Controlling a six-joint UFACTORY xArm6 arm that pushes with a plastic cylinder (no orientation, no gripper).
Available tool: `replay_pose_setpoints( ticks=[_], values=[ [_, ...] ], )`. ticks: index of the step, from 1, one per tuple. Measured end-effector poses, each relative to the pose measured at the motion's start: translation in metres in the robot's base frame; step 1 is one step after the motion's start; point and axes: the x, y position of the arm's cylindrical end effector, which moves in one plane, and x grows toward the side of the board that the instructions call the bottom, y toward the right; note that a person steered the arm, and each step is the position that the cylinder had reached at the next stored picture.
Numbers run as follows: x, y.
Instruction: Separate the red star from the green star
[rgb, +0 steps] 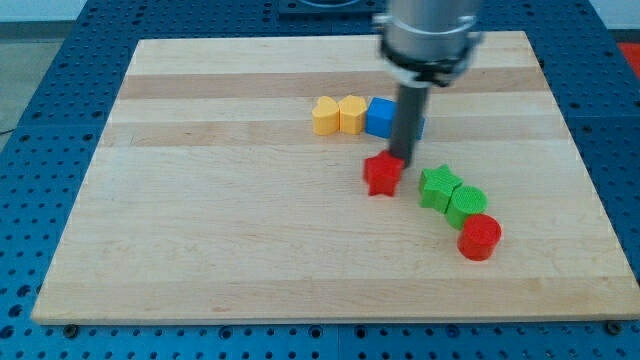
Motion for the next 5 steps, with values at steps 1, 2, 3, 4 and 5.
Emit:
replay_pose_setpoints(
  ticks=[1, 2, 3, 4, 5],
  values=[
    [0.006, -0.079],
    [0.001, -0.075],
    [-0.009, -0.033],
    [-0.007, 0.008],
    [0.012, 0.002]
  ],
)
